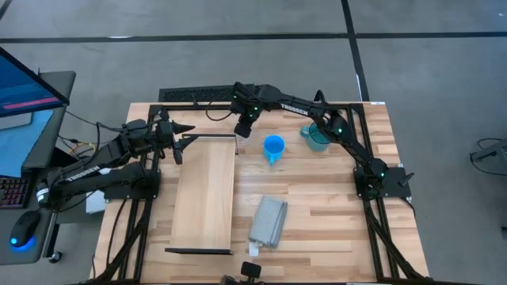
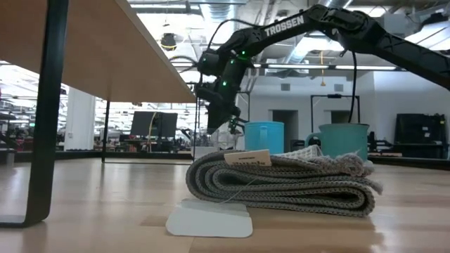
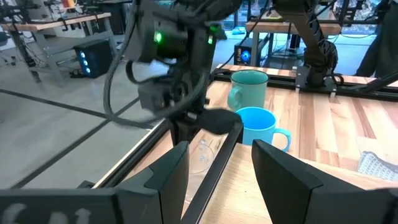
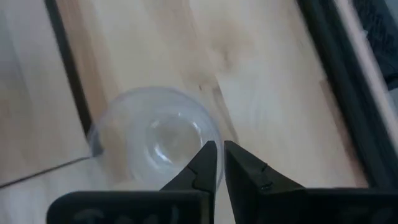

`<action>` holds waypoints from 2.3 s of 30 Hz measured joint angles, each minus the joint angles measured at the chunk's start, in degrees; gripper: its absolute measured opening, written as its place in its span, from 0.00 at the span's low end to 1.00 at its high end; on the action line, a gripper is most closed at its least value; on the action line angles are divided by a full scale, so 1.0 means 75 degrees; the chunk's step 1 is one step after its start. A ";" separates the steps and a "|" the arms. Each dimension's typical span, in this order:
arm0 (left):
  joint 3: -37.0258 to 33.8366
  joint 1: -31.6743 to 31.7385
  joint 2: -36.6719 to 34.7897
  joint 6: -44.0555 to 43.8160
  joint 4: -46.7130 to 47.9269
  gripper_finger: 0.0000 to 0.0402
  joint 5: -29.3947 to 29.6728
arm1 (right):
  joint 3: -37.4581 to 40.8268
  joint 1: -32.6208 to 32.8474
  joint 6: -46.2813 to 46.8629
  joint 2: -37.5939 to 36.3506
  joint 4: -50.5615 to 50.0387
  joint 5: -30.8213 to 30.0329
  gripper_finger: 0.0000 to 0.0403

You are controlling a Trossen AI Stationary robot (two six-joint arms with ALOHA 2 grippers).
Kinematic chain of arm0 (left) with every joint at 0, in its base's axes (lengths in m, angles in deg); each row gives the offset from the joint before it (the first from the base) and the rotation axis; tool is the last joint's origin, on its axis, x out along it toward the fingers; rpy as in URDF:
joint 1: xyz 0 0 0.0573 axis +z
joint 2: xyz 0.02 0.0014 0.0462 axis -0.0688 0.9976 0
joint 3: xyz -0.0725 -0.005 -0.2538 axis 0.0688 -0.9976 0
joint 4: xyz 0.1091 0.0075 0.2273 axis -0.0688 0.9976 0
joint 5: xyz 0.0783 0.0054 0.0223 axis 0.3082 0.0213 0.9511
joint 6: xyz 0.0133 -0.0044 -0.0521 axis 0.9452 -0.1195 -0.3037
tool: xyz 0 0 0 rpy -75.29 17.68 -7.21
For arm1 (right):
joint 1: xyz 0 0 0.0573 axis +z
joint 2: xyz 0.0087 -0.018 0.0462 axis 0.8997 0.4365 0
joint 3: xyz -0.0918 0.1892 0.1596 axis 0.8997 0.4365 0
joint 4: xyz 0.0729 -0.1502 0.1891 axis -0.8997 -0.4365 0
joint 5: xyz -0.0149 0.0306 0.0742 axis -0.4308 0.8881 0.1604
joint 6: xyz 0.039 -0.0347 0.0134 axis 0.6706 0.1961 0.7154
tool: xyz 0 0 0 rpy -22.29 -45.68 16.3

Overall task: Stack small to large cups/mugs on shelf
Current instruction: Put the transparent mug on the shelf

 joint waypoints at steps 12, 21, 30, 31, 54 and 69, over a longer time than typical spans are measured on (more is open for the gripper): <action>0.0000 0.0000 0.0002 0.0062 -0.0026 0.42 0.0000 | -0.0001 -0.0016 -0.0038 -0.0819 -0.0163 0.0009 0.29; 0.0012 0.0000 0.0001 0.0199 -0.0100 0.42 0.0000 | -0.0001 0.0051 -0.0038 -0.2045 -0.0813 -0.0006 0.36; 0.0628 0.0409 0.0002 0.0344 -0.0007 0.42 0.0032 | -0.0004 0.0054 0.0363 -0.3510 -0.0843 -0.0007 0.35; 0.0738 0.0519 0.0002 0.0470 -0.0019 0.42 -0.0009 | -0.0004 0.0054 0.0404 -0.3638 -0.0852 -0.0008 0.35; 0.3000 0.4728 0.3000 0.1436 -0.0072 0.42 -0.4806 | 0.0002 0.0485 0.0686 -0.4220 -0.1085 -0.0016 0.33; 0.5959 0.5100 0.6456 0.2300 0.1785 0.42 -0.7194 | -0.0007 -0.0092 -0.0224 -0.4426 -0.1933 -0.0169 0.33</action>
